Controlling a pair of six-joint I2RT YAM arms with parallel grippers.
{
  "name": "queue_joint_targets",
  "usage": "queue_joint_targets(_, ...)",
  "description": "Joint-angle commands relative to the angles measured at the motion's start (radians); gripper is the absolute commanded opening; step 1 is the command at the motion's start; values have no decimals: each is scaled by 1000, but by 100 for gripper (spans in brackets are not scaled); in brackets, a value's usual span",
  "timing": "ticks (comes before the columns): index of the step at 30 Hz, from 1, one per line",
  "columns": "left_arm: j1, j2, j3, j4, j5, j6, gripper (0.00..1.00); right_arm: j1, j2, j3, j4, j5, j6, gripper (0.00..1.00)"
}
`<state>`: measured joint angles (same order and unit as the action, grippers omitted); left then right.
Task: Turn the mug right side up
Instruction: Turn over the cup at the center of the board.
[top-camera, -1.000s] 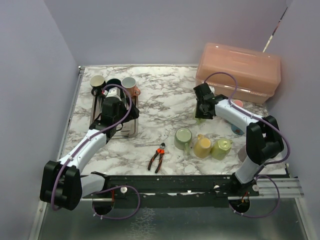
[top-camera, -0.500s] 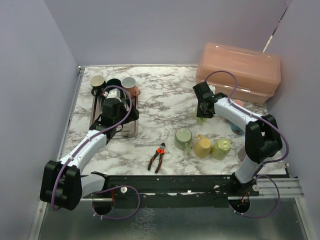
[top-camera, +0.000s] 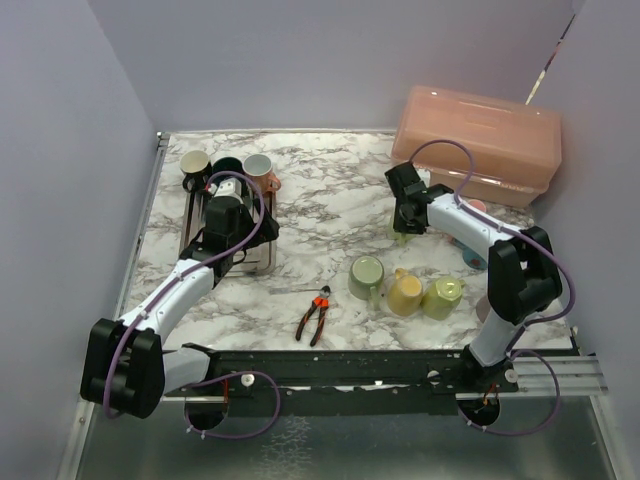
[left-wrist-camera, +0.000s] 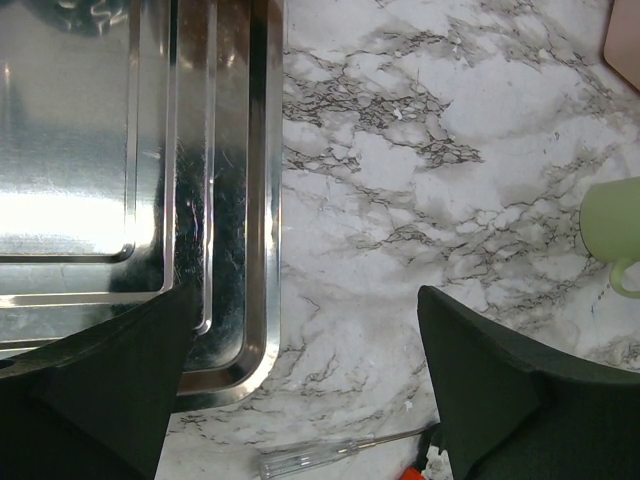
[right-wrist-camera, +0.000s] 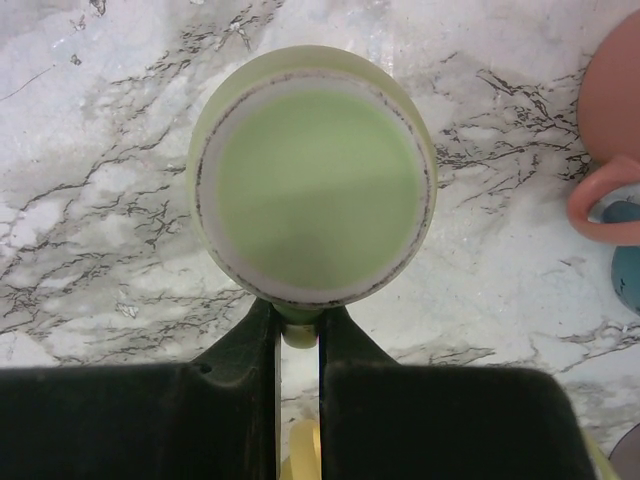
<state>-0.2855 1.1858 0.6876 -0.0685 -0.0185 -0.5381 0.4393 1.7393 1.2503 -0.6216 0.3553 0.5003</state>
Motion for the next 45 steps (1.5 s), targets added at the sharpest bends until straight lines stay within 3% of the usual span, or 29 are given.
queue_joint_targets(1,1,1,11,13,46,2,94,3,-44,13,52,-48,13,1)
queue_joint_targets(7,1,-25,38,13,90,-15,99,4,-193,-73,263,-169,-34,1)
queue_joint_targets(10,0,-43,57,52,161,-100,99,4,-251,-73,307,-267,23,1)
queue_joint_targets(13,-25,-56,41,210,244,-241,99,5,-303,-79,358,-370,106,1)
queue_joint_targets(19,-166,-27,40,434,240,-433,98,4,-429,-127,521,-522,224,1)
queue_joint_targets(25,-269,11,-11,781,237,-640,92,4,-524,-203,709,-672,418,1)
queue_joint_targets(29,-332,32,15,803,176,-668,91,4,-566,-255,828,-751,549,1)
queue_joint_targets(34,-391,68,26,823,134,-733,81,4,-583,-272,897,-812,609,1)
queue_joint_targets(40,-420,99,-1,917,97,-835,61,4,-590,-301,951,-848,643,1)
queue_joint_targets(45,-422,104,-33,995,46,-929,56,4,-596,-312,976,-862,668,1)
